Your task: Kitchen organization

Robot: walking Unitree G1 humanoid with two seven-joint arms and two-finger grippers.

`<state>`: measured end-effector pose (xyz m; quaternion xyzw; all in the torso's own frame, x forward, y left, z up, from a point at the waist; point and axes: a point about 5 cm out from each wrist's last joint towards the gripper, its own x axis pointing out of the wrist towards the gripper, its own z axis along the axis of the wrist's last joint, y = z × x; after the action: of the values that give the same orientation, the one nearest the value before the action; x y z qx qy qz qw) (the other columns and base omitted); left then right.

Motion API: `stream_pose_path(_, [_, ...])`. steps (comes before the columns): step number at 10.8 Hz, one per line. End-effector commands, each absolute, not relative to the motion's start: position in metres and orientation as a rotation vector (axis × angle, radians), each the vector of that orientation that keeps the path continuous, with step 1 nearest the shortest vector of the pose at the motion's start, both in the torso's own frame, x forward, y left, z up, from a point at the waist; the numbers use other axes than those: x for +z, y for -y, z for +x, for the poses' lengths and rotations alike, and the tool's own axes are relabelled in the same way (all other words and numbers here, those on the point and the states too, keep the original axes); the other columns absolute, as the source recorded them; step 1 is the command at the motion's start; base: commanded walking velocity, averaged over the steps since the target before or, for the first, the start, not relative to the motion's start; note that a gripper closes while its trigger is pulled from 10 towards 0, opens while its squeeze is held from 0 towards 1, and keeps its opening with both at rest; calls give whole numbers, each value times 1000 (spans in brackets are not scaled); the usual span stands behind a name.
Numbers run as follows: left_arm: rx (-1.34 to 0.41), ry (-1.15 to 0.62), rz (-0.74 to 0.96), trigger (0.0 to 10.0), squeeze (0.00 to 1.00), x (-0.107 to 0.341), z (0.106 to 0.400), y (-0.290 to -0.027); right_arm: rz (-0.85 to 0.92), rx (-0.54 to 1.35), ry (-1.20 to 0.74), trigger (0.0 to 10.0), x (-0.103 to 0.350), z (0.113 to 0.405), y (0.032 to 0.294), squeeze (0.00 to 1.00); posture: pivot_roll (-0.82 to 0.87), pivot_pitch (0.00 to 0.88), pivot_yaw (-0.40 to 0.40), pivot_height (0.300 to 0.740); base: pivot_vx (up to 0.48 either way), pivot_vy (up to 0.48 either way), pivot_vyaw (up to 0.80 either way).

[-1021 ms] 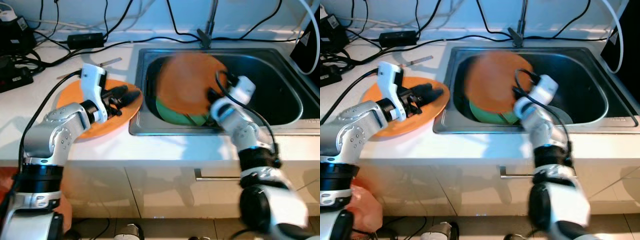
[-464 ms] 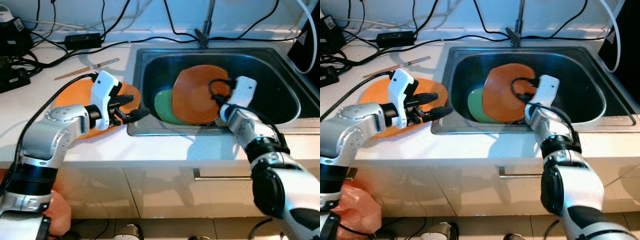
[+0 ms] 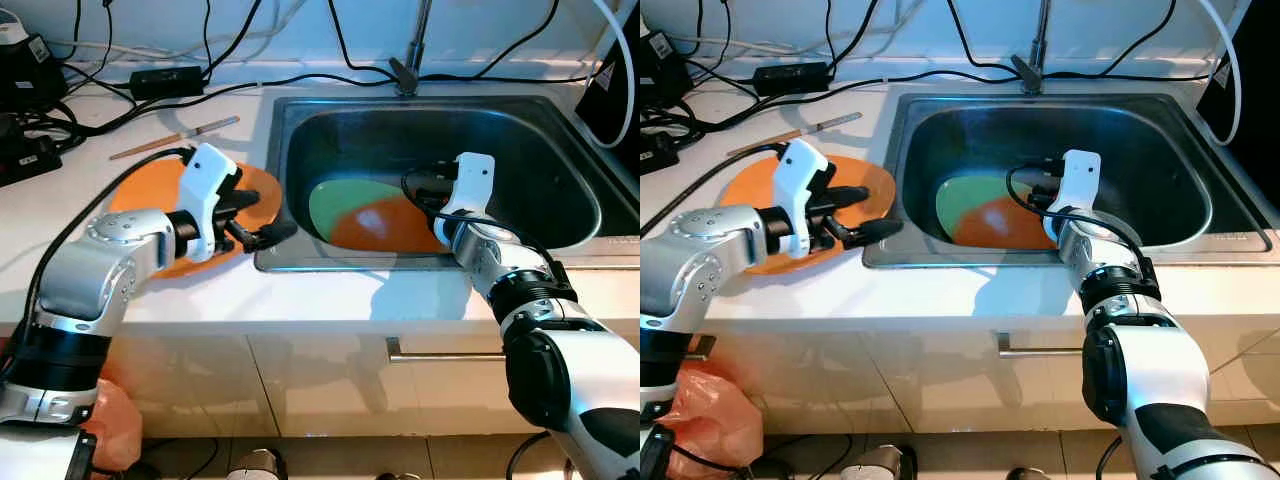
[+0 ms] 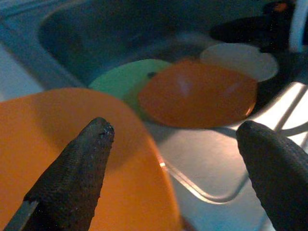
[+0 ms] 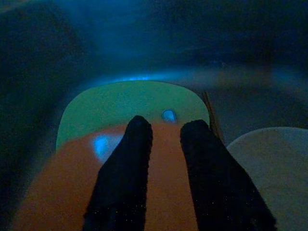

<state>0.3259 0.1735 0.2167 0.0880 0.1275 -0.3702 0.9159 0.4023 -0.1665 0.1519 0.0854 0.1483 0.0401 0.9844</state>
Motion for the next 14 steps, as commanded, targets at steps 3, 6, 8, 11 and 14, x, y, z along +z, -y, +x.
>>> stream_pose_path(3, [-460, -142, 230, 10000, 604, 248, 336, -215, 149, 65, -304, 10000, 151, 402, 172, 1000, 224, 115, 14, 740, 0, 0, 0])
stream_pose_path(6, [48, -113, 229, 10000, 749, 254, 333, -291, 233, 232, -208, 10000, 174, 408, 146, 0, 231, 116, 18, 740, 0, 0, 0])
stream_pose_path(8, [223, -259, 74, 10000, 765, 216, 315, -323, 286, 414, -152, 10000, 191, 406, 122, 0, 229, 115, 19, 740, 0, 0, 0])
stream_pose_path(11, [235, -380, -110, 10000, 671, 190, 304, -330, 284, 476, -126, 10000, 198, 399, 118, 0, 224, 110, 21, 740, 0, 0, 0])
stream_pose_path(14, [98, -429, -345, 10000, 0, 185, 307, -310, 297, 614, -163, 10000, 200, 385, 106, 0, 224, 106, 19, 740, 0, 0, 0])
